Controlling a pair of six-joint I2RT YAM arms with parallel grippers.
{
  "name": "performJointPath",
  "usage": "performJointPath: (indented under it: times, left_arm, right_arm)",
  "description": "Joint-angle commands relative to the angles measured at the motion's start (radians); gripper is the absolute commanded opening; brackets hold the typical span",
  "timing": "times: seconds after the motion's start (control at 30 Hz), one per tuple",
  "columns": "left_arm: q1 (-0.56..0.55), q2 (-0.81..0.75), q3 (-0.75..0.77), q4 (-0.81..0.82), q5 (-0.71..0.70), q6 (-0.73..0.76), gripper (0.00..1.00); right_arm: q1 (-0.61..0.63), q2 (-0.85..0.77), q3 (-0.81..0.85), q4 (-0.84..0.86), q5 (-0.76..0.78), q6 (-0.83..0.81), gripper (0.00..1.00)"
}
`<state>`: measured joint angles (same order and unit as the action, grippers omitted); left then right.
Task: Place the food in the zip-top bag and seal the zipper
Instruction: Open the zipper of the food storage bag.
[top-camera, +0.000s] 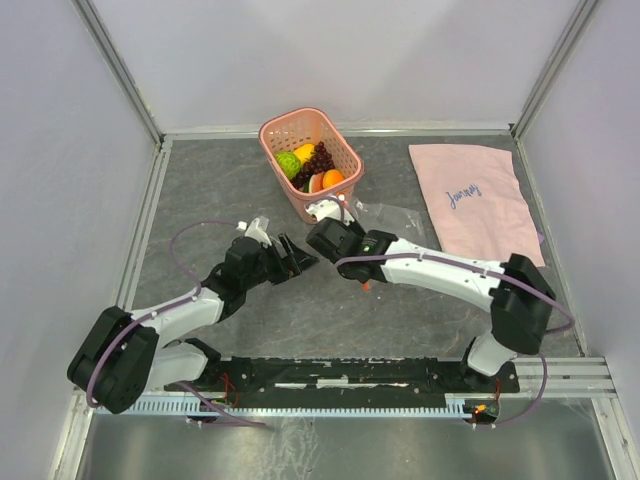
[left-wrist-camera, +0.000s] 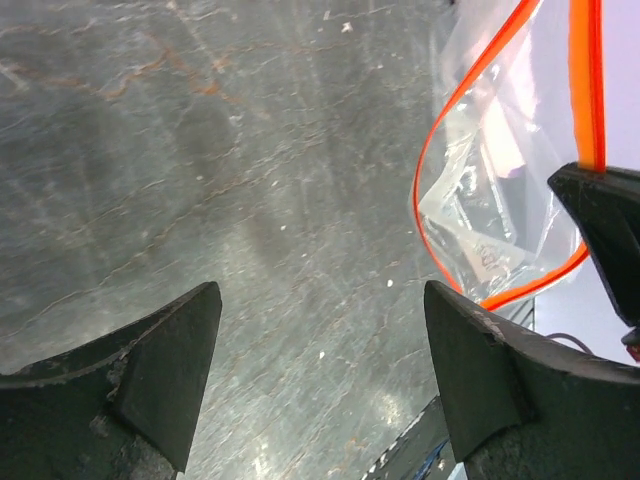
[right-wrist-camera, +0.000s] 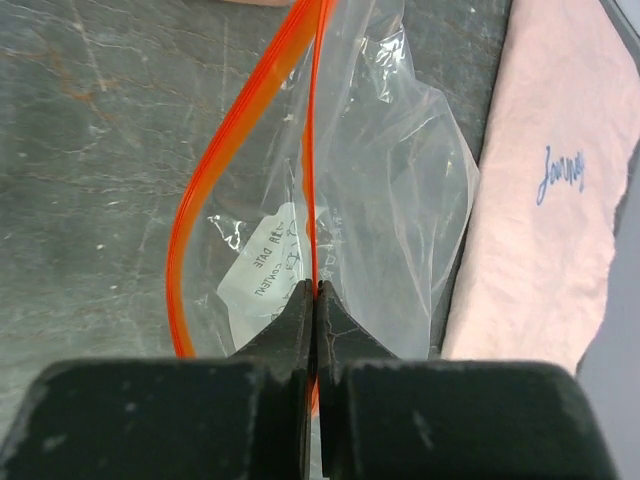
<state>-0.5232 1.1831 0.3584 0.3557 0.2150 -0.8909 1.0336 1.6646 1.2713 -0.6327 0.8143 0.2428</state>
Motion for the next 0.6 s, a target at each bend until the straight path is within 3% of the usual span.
performJointPath:
  times: [0.0,0.57]
  left_arm:
    - [-0.026,0.012,0.068,0.087,-0.014,-0.043,0.88]
    - [-0.113,0.101,0.168,0.098,-0.051,-0.044,0.8]
  right_arm:
    - [0.019,-0.102,-0.041,0.07,-0.083,0.022,0.02]
    - [0.04,-0.274,-0.154,0.231,-0.301,0.07,0.02]
